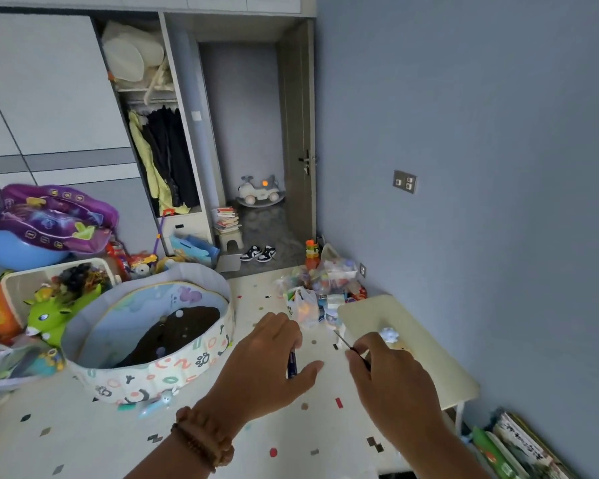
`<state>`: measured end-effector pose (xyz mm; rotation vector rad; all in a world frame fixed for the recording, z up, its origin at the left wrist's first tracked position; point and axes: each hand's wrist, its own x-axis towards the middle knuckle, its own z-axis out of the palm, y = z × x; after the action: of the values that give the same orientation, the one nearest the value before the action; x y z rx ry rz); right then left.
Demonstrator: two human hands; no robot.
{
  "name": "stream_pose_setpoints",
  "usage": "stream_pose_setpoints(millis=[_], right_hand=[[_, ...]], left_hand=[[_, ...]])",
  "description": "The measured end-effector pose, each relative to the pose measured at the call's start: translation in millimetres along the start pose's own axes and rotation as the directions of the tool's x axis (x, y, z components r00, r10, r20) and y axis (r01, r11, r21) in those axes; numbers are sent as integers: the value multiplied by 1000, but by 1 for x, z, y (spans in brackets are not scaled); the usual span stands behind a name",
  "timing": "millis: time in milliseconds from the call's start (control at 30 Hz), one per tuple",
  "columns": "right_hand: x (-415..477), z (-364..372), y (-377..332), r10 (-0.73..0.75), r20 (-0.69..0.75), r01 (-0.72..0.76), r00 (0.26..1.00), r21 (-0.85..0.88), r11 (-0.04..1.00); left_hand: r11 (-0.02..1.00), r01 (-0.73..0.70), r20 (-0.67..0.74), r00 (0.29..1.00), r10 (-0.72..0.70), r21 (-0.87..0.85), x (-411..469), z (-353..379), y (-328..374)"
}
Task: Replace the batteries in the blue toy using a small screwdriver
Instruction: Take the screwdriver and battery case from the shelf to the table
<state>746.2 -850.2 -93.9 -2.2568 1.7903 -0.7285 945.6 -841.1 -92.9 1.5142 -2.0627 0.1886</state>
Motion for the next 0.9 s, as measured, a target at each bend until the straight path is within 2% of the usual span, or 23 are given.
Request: stream_pose_setpoints(millis=[267,533,700,900], right_hand=[[162,57,-29,122,-24,-122,992,6,993],[312,124,-9,227,-6,-227,974,5,974],[404,156,26,321,1,-321,947,-17,947],[478,167,85,497,-63,-499,866,-27,866]], left_hand=[[997,-73,35,997,74,-22,139,44,-143],[983,-174,32,984,176,-57,265,127,-239],[960,-249,57,964,258,-132,358,191,-278],[894,-378,64,913,403,-239,467,265,-287]])
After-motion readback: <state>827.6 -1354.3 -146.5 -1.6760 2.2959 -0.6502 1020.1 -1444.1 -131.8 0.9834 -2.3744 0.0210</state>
